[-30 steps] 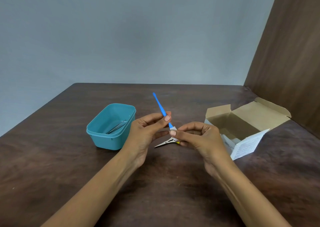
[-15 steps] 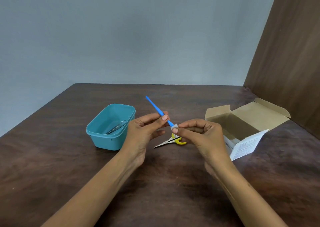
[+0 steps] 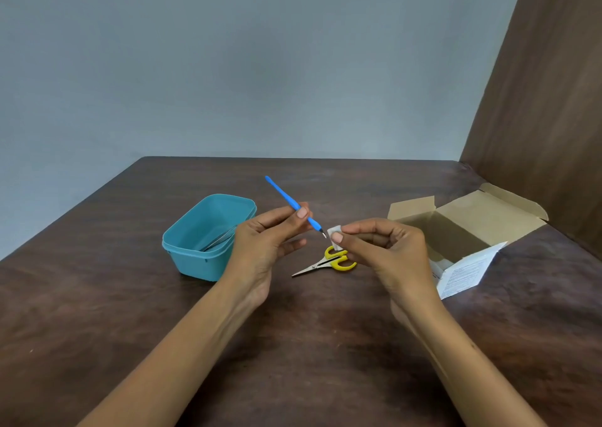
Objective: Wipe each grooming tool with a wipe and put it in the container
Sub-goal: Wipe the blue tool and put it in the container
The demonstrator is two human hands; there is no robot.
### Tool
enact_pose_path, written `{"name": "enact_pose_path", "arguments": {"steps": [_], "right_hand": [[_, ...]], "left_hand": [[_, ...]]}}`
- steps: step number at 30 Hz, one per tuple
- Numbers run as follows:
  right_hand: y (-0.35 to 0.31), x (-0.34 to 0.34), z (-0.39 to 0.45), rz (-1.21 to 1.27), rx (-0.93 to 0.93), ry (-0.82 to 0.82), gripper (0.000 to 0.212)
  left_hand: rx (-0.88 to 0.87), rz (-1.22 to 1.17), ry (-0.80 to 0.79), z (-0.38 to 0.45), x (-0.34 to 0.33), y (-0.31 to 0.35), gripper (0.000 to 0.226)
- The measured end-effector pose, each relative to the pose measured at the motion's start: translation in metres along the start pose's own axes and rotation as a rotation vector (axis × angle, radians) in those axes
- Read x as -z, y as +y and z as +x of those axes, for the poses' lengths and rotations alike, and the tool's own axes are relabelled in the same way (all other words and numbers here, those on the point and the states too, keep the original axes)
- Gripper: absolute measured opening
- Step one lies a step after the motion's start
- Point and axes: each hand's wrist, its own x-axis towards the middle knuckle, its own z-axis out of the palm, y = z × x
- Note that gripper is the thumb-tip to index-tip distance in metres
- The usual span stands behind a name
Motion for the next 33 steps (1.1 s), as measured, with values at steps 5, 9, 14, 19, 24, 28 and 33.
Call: {"name": "enact_pose_path", "arguments": {"steps": [5, 9, 14, 19, 24, 28, 33], "right_hand": [[-0.0005, 0.0007, -0.0005, -0.006, -0.037, -0.028, 0.016], [-0.0001, -0.0030, -0.0023, -0.016, -0.049, -0.049, 0.014], [-0.0003, -0.0066, -0.0037, -0.045, -0.050, -0.067, 0.012], [-0.0002, -0.0048, -0.0027, -0.077, -0.039, -0.081, 0.015], [-0.0011, -0.0004, -0.0006, -0.070, -0.062, -0.074, 0.011], [-0.0010, -0.0013, -0.0016, -0.050, -0.101, -0.094, 0.008], [-0.0008, -0.0024, -0.0011, -0.040, -0.108, -0.082, 0.007]], "left_hand": [[-0.002, 0.037, -0.010, -0.0003, -0.0016, -0.0025, 0.013], [-0.028, 0.065, -0.020, -0.0021, -0.0043, -0.0064, 0.014], [-0.043, 0.077, -0.006, -0.0024, -0.0063, -0.0090, 0.011], [-0.039, 0.072, 0.014, -0.0025, -0.0052, -0.0082, 0.012], [-0.050, 0.064, 0.013, -0.0015, -0.0053, -0.0074, 0.011], [-0.055, 0.069, -0.010, -0.0014, -0.0039, -0.0058, 0.019], [-0.050, 0.078, -0.036, -0.0021, -0.0042, -0.0063, 0.019]]}}
